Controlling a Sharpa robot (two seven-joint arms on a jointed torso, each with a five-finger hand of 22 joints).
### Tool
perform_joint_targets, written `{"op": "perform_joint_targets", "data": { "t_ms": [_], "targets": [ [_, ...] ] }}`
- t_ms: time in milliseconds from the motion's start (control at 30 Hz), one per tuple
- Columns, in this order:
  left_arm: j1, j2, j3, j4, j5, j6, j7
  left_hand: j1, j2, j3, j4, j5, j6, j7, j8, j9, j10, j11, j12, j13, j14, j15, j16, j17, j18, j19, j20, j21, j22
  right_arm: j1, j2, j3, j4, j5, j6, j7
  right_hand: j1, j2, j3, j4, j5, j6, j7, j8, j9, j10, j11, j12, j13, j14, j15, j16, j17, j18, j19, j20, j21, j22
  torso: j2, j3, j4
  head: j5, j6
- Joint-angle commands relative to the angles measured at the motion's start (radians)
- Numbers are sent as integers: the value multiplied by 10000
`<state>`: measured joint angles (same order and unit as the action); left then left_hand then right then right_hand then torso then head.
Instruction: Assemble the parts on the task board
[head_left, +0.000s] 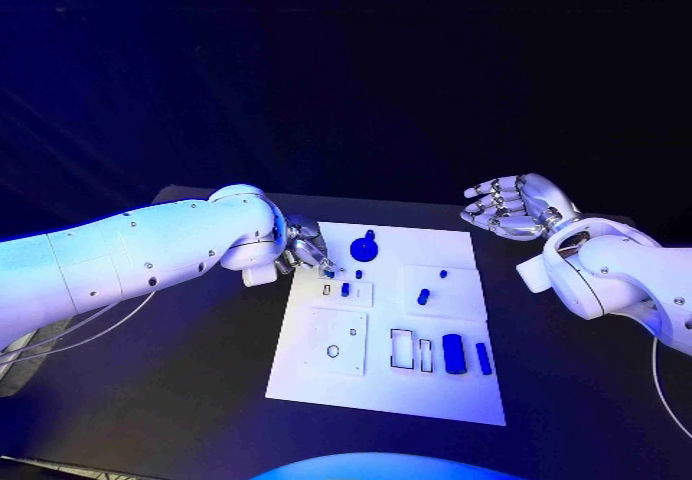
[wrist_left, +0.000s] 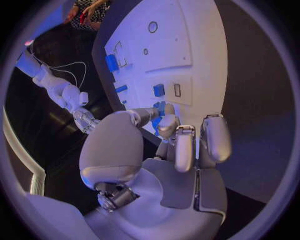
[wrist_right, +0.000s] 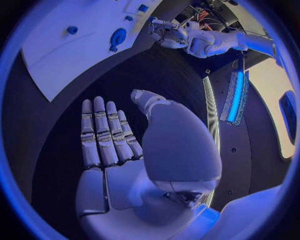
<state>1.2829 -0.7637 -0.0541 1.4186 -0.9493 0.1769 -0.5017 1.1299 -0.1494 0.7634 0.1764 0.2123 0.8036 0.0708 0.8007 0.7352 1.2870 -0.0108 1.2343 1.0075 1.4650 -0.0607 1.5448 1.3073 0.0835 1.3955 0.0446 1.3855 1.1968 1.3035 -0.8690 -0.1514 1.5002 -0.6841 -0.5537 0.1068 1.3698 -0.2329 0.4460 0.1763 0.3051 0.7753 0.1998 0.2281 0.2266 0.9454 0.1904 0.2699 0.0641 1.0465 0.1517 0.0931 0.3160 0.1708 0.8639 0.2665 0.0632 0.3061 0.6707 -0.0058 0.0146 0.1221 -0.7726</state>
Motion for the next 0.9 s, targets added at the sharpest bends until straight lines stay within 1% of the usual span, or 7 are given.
{"op": "perform_joint_targets", "data": {
  "t_ms": [33, 200, 367, 600, 900],
  "targets": [
    [-105, 0, -14, 124, -704, -124, 38, -128, 8, 1817, -1761, 78, 159, -58, 71, 4, 85, -3, 56, 32, 905, -81, -19, 2096, -67, 87, -18, 45, 26, -15, 0, -2, 11, 0, 99, 131, -115, 23, 3, -60, 64, -46, 612, -26, -19, -46, 63, -36, -14, -92, 5, -50, -28, 113, -62, -2, -21, -39, 13, -7, -16, 9, -7],
    [-260, 9, -47, 192, -901, -147, 37, -165, -12, 1864, -1807, 139, 189, -66, 74, -3, 120, -11, 76, 65, 910, -89, -11, 2110, -70, 94, -26, 54, 40, -25, -3, -4, 28, -1, 100, 113, -124, 25, -4, -69, 70, -51, 620, -29, -26, -48, 70, -49, -12, -92, 13, -62, -52, 110, -91, 7, -26, -78, 22, -6, -13, -7, -8],
    [-346, 0, -74, 241, -990, -98, 24, -219, -36, 1912, -1856, 237, 228, -75, 76, -12, 158, -20, 93, 94, 914, -97, -5, 2121, -72, 101, -35, 62, 53, -32, -6, -5, 41, -3, 109, 110, -129, 29, -7, -74, 72, -53, 627, -30, -29, -49, 76, -57, -12, -89, 17, -68, -66, 110, -105, 11, -26, -101, 25, -12, -8, -7, -27],
    [-381, -17, -93, 260, -1132, -35, 3, -299, -59, 1965, -1909, 397, 278, -88, 80, -25, 212, -33, 121, 148, 914, -109, -5, 2120, -77, 113, -47, 77, 81, -37, -15, -5, 47, -5, 117, 114, -131, 30, -8, -75, 74, -53, 629, -31, -30, -48, 77, -59, -11, -86, 17, -68, -69, 111, -107, 12, -24, -107, 15, -6, -2, -2, -41],
    [-401, -8, -110, 238, -1258, 81, -25, -318, -65, 1974, -1921, 438, 291, -92, 82, -27, 225, -35, 128, 160, 916, -111, -2, 2124, -78, 116, -49, 81, 87, -45, -17, -6, 48, -29, 153, 103, -135, 35, -10, -79, 78, -49, 636, -29, -33, -37, 80, -61, -9, -68, 16, -66, -80, 115, -100, 16, -15, -125, 21, -8, -14, 13, -60]
  ]
}}
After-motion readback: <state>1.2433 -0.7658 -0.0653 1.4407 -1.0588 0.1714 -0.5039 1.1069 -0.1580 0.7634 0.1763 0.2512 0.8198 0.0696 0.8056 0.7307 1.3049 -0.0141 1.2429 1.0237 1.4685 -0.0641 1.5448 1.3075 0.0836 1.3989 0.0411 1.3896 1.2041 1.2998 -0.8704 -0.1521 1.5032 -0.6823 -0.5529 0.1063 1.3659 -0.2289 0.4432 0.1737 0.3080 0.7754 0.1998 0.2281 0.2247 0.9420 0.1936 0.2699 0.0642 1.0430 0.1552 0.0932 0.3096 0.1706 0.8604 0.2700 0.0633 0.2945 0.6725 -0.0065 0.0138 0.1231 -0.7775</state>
